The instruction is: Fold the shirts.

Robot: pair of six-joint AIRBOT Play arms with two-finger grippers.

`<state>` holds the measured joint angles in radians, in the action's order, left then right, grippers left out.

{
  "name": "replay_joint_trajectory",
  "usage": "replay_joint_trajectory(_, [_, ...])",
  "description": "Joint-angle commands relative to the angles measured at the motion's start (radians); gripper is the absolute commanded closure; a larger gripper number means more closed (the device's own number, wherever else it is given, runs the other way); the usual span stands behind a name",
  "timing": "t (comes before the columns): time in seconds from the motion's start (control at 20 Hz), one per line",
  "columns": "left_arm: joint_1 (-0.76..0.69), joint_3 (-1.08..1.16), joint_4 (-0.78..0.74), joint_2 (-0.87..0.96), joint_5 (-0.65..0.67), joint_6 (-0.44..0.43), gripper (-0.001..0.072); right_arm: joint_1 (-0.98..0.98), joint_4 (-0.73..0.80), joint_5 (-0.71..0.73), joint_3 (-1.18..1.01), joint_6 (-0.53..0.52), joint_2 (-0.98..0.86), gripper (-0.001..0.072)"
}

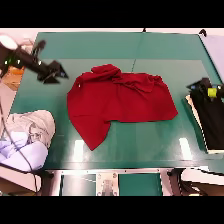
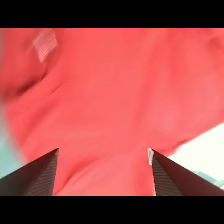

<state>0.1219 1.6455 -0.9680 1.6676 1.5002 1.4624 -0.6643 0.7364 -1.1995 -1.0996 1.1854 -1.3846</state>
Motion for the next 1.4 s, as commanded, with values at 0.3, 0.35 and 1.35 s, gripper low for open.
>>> replay_joint_trajectory(0.3, [0.021, -0.791, -0.04, -0.255, -0.268, -0.069, 0.0074, -0.161, 0.005, 0.066, 0.385, -0.035, 0.091, 0.0289])
replay_joint_trajectory(0.35, [0.021, -0.813, -0.037, -0.254, -0.306, -0.072, 0.0074, -0.16, 0.005, 0.066, 0.388, -0.039, 0.091, 0.0289])
replay_joint_trajectory(1.35, [0.021, -0.681, 0.436, -0.142, -0.332, -0.352, 0.0676, 0.063, -0.122, 0.204, 0.364, -0.072, -0.081, 0.066])
